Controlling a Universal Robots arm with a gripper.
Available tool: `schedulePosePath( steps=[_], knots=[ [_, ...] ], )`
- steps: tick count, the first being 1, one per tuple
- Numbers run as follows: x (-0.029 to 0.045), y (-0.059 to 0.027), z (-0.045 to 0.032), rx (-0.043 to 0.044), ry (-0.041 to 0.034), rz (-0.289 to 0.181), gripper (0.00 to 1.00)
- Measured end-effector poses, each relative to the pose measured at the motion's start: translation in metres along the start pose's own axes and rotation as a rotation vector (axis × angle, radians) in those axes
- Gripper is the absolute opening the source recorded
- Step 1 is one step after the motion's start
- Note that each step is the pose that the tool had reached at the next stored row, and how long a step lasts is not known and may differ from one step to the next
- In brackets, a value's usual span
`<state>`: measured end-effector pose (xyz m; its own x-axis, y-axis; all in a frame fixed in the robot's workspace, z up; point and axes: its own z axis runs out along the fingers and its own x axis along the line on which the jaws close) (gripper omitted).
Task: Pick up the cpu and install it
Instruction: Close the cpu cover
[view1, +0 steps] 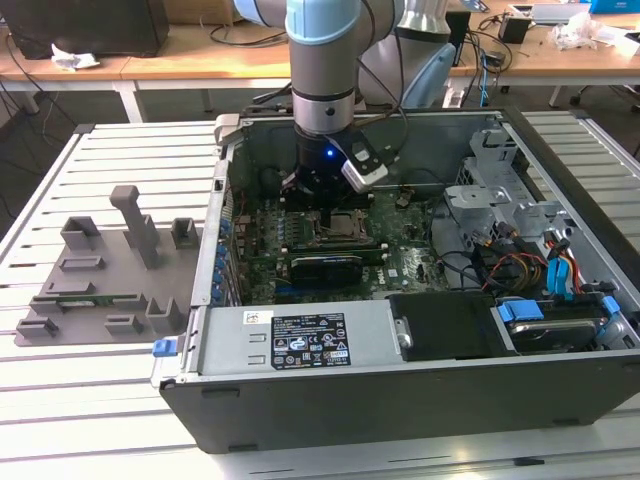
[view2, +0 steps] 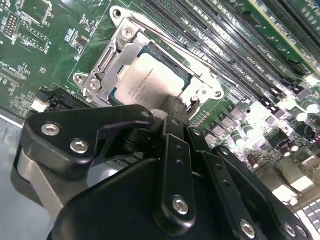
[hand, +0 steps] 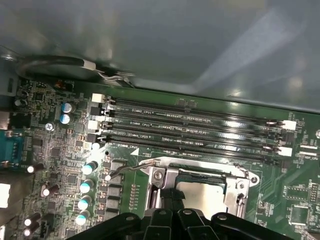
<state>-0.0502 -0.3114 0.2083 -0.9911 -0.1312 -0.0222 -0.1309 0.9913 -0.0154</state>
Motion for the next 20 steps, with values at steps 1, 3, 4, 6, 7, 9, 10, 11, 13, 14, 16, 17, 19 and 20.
schedulePosePath(
  steps=[1, 3, 4, 6, 7, 9, 10, 11, 13, 14, 16, 17, 19, 20],
  knots=[
    [0.0000, 0.0000, -0.0015, -0.0001, 0.0000, 0.000, 0.11],
    [-0.0001, -0.0001, -0.0071, 0.0001, 0.0002, 0.000, 0.11],
    [-0.0002, -0.0002, -0.0093, 0.0002, 0.0002, 0.000, 0.11],
    [-0.0003, -0.0002, -0.0138, 0.0002, 0.0001, 0.000, 0.11],
    [-0.0003, -0.0003, -0.0152, 0.0001, 0.0001, 0.000, 0.11],
    [-0.0004, -0.0002, -0.0158, 0.0008, -0.0002, 0.000, 0.11],
    [-0.0004, -0.0001, -0.0159, 0.0013, 0.0000, 0.000, 0.11],
    [-0.0003, -0.0001, -0.0159, 0.0020, -0.0007, 0.000, 0.11],
    [-0.0003, -0.0001, -0.0159, 0.0083, -0.0072, 0.000, 0.11],
    [-0.0008, -0.0001, -0.0158, 0.0110, -0.0086, 0.000, 0.11],
    [-0.0062, -0.0008, -0.0157, 0.0128, -0.0082, 0.000, 0.11],
    [-0.0101, -0.0014, -0.0156, 0.0130, -0.0083, 0.000, 0.11],
    [-0.0195, -0.0026, -0.0154, 0.0133, -0.0082, 0.000, 0.11],
    [-0.0217, -0.0030, -0.0154, 0.0134, -0.0082, 0.000, 0.11]
  ],
)
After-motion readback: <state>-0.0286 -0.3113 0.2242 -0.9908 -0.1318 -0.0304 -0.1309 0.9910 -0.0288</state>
